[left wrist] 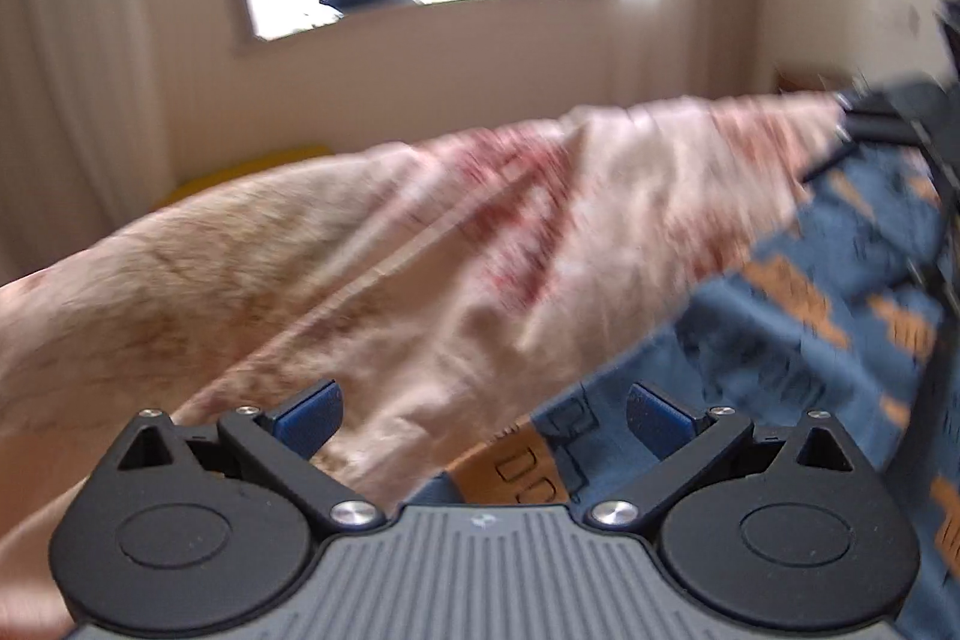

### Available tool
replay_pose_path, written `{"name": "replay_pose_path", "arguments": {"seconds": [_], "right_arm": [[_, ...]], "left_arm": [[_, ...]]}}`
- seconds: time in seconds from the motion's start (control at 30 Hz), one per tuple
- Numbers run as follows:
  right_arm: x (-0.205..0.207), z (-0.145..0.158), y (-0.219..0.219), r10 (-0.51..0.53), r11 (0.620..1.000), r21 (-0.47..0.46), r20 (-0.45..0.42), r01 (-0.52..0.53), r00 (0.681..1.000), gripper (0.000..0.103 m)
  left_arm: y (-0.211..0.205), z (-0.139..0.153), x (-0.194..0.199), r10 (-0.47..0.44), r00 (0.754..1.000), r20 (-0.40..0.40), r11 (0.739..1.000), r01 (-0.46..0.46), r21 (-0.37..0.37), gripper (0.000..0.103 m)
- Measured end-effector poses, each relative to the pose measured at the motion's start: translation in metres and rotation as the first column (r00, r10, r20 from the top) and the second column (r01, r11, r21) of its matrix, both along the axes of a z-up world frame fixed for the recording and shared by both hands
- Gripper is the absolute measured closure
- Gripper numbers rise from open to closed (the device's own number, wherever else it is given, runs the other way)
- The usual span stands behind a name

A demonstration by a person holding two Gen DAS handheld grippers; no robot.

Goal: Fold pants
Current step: 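Grasp the pants waistband edge with the left gripper while the right gripper grasps it too, then lift the waistband with both grippers and fold it over toward the leg cuffs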

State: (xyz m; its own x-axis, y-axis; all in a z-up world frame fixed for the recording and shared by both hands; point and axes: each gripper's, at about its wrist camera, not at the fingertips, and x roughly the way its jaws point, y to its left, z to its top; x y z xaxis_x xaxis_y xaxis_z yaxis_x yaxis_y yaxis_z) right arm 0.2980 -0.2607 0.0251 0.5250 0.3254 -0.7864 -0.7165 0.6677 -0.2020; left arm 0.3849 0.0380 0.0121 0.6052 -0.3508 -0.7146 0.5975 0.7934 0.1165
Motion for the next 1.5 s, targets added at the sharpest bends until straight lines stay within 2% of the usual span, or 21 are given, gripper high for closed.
{"name": "replay_pose_path", "arguments": {"seconds": [0.07, 0.13, 0.23, 0.33, 0.4, 0.47, 0.5, 0.53, 0.6, 0.73, 0.87, 0.93, 1.03, 1.17, 1.27, 1.33, 1.37, 1.4, 1.43, 1.47, 1.5], "right_arm": [[0.016, -0.006, -0.013, -0.042, 0.998, 0.036, -0.039, 0.043, 0.998, 0.018], [0.028, -0.015, -0.021, -0.076, 0.995, 0.059, -0.037, 0.078, 0.996, 0.027], [0.04, -0.027, -0.032, -0.079, 0.993, 0.08, -0.096, 0.087, 0.992, 0.04], [0.042, -0.032, -0.034, -0.052, 0.994, 0.094, -0.122, 0.064, 0.991, 0.05], [0.045, -0.037, -0.037, -0.059, 0.991, 0.108, -0.142, 0.075, 0.988, 0.056], [0.047, -0.039, -0.038, -0.083, 0.99, 0.1, -0.131, 0.097, 0.988, 0.073], [0.045, -0.038, -0.038, -0.093, 0.99, 0.091, -0.114, 0.104, 0.989, 0.093], [0.043, -0.037, -0.037, -0.092, 0.991, 0.084, -0.101, 0.1, 0.991, 0.1], [0.04, -0.036, -0.036, -0.083, 0.993, 0.082, -0.073, 0.089, 0.994, 0.102], [0.032, -0.024, -0.036, -0.104, 0.99, 0.099, 0.012, 0.103, 0.994, 0.103], [0.035, 0.002, -0.028, -0.156, 0.986, 0.082, 0.197, 0.143, 0.968, 0.103], [0.05, 0.011, -0.02, -0.199, 0.98, 0.075, 0.243, 0.186, 0.95, 0.103], [0.081, -0.001, 0.001, -0.241, 0.97, 0.019, 0.237, 0.244, 0.941, 0.103], [0.112, -0.047, 0.027, -0.248, 0.957, -0.1, 0.199, 0.271, 0.948, 0.103], [0.12, -0.065, 0.03, -0.231, 0.958, -0.125, 0.203, 0.259, 0.952, 0.102], [0.125, -0.062, 0.026, -0.24, 0.961, -0.093, 0.18, 0.26, 0.954, 0.101], [0.126, -0.057, 0.022, -0.254, 0.961, -0.062, 0.167, 0.268, 0.953, 0.1], [0.126, -0.051, 0.017, -0.265, 0.962, -0.023, 0.154, 0.272, 0.952, 0.093], [0.127, -0.045, 0.012, -0.275, 0.961, 0.01, 0.147, 0.276, 0.95, 0.08], [0.126, -0.038, 0.006, -0.282, 0.959, 0.039, 0.151, 0.28, 0.947, 0.072], [0.125, -0.032, 0.001, -0.275, 0.961, 0.065, 0.155, 0.268, 0.949, 0.058]], "left_arm": [[-0.001, -0.009, 0.006, -0.029, 0.999, -0.025, 0.999, 0.029, 0.014, 0.006], [0.003, -0.017, 0.015, -0.025, 0.995, -0.101, 1.0, 0.025, 0.003, 0.017], [0.009, -0.023, 0.025, -0.049, 0.98, -0.191, 0.999, 0.051, 0.004, 0.038], [0.006, -0.024, 0.024, -0.109, 0.97, -0.217, 0.992, 0.121, 0.044, 0.062], [-0.002, -0.028, 0.024, -0.101, 0.963, -0.251, 0.988, 0.128, 0.091, 0.09], [-0.011, -0.027, 0.016, -0.091, 0.969, -0.228, 0.983, 0.124, 0.133, 0.098], [-0.015, -0.025, 0.011, -0.087, 0.976, -0.201, 0.978, 0.122, 0.168, 0.102], [-0.018, -0.023, 0.005, -0.083, 0.981, -0.174, 0.972, 0.118, 0.202, 0.103], [-0.026, -0.018, -0.002, -0.018, 0.992, -0.124, 0.964, 0.05, 0.261, 0.103], [-0.028, 0.012, -0.007, 0.13, 0.991, -0.043, 0.964, -0.116, 0.237, 0.103], [-0.032, 0.039, -0.009, 0.131, 0.979, 0.159, 0.952, -0.169, 0.256, 0.103], [-0.038, 0.036, 0.0, 0.13, 0.965, 0.229, 0.941, -0.192, 0.277, 0.103], [-0.043, 0.008, 0.032, 0.189, 0.969, 0.16, 0.923, -0.231, 0.307, 0.103], [-0.037, -0.033, 0.058, 0.25, 0.965, 0.085, 0.912, -0.264, 0.314, 0.103], [-0.039, -0.043, 0.064, 0.254, 0.964, 0.082, 0.91, -0.267, 0.319, 0.098], [-0.037, -0.039, 0.068, 0.265, 0.963, 0.056, 0.913, -0.269, 0.307, 0.097], [-0.035, -0.035, 0.068, 0.266, 0.963, 0.05, 0.915, -0.269, 0.3, 0.091], [-0.031, -0.032, 0.07, 0.269, 0.962, 0.046, 0.919, -0.27, 0.287, 0.079], [-0.027, -0.027, 0.072, 0.272, 0.961, 0.04, 0.924, -0.272, 0.268, 0.069], [-0.021, -0.023, 0.072, 0.272, 0.962, 0.033, 0.932, -0.272, 0.241, 0.05], [-0.015, -0.016, 0.072, 0.269, 0.963, 0.026, 0.94, -0.268, 0.211, 0.041]]}}
